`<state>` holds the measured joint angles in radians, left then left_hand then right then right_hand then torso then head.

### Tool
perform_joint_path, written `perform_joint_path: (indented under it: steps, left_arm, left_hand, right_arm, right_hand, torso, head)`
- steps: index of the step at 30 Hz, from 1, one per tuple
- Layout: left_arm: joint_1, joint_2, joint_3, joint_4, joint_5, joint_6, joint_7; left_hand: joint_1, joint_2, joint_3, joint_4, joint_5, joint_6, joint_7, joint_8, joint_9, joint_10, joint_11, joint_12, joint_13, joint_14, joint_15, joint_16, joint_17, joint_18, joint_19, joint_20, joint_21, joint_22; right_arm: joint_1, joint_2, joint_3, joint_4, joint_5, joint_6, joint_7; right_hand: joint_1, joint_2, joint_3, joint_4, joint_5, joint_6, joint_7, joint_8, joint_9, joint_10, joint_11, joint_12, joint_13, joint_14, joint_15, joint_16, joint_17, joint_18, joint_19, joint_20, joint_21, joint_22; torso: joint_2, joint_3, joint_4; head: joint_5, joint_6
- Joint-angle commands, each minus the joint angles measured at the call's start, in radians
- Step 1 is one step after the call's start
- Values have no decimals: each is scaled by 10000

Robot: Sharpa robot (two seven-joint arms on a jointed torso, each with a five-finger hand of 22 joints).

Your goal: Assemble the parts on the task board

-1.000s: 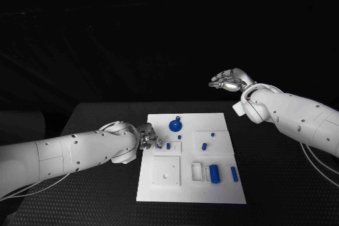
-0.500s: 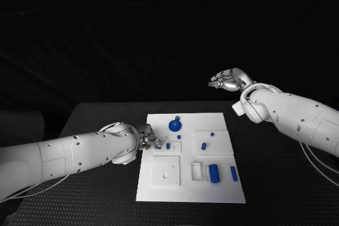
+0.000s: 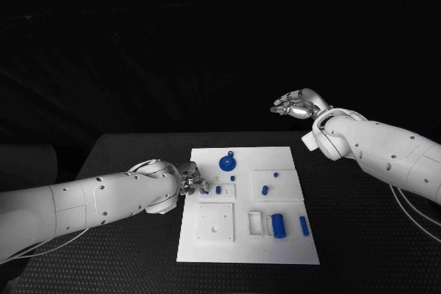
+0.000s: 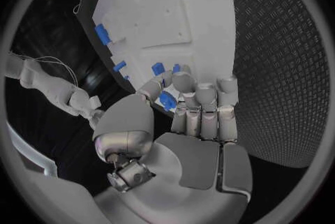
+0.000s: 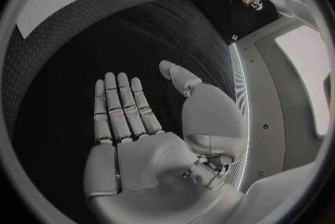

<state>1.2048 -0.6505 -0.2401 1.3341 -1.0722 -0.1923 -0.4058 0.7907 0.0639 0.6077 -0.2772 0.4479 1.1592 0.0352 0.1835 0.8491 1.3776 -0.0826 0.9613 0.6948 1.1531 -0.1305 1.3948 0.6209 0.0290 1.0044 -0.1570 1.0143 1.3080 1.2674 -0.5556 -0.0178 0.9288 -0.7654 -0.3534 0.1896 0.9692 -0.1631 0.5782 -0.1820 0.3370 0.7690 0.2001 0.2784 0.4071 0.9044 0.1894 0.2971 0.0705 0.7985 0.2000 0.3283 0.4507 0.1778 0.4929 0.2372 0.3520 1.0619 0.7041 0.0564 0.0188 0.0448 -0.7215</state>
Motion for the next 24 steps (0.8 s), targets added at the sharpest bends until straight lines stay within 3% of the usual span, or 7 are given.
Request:
perform_joint_path:
  steps: [1, 12, 18, 24]
  left_arm:
    - [-12, 0, -3, 0, -111, 86, -84]
    - [-18, 74, -3, -7, -111, 413, -142]
    - [-24, 99, -3, 27, -83, 876, -142]
    - [-26, 127, -2, 49, -42, 1103, -84]
  left_hand:
    - [10, 95, 41, 28, 50, 561, -607, 2874, 275, 386, -490, 56, 8, 656, -859, 59, 11, 197, 73, -1155, 50, 212]
    - [-19, 104, 43, 38, 14, 536, -605, 2903, 274, 369, -489, 82, 2, 647, -861, 70, 12, 199, 58, -1154, 69, 211]
    - [-105, 82, 28, 111, -240, 532, -600, 2992, 262, 354, -467, 166, -5, 616, -848, 98, 17, 201, 8, -1147, 107, 205]
    - [-420, 279, -35, 222, -288, 569, -600, 3087, 188, 328, -450, 299, 2, 590, -793, 176, 41, 192, -88, -1125, 162, 206]
  right_arm:
    - [-1, -13, 2, 23, -28, 108, 50]
    - [-2, -21, 2, 46, -28, 108, 47]
    - [-2, -25, 1, 46, -28, 108, 45]
    - [-2, -26, 1, 44, -28, 109, 41]
  right_hand:
    - [-60, 52, -46, 8, 59, -74, 224, 60, -17, 11, 14, -56, -12, -52, -2, -14, -18, 120, -85, -14, -69, 16]
    - [-62, 51, -49, 11, 63, -75, 224, 62, -20, 11, 14, -57, -13, -53, -2, -12, -22, 122, -87, -12, -71, 21]
    - [-62, 51, -50, 12, 66, -76, 224, 63, -22, 12, 14, -57, -13, -55, -2, -10, -25, 123, -88, -12, -72, 24]
    - [-62, 51, -51, 15, 70, -76, 224, 64, -24, 12, 15, -57, -13, -56, -1, -9, -27, 124, -89, -11, -73, 27]
  torso:
    - [2, 1, -1]
    - [0, 3, -7]
    - [-1, 6, -6]
    - [0, 7, -6]
  head:
    - [-4, -11]
    - [3, -2]
    - [4, -25]
    - [5, -30]
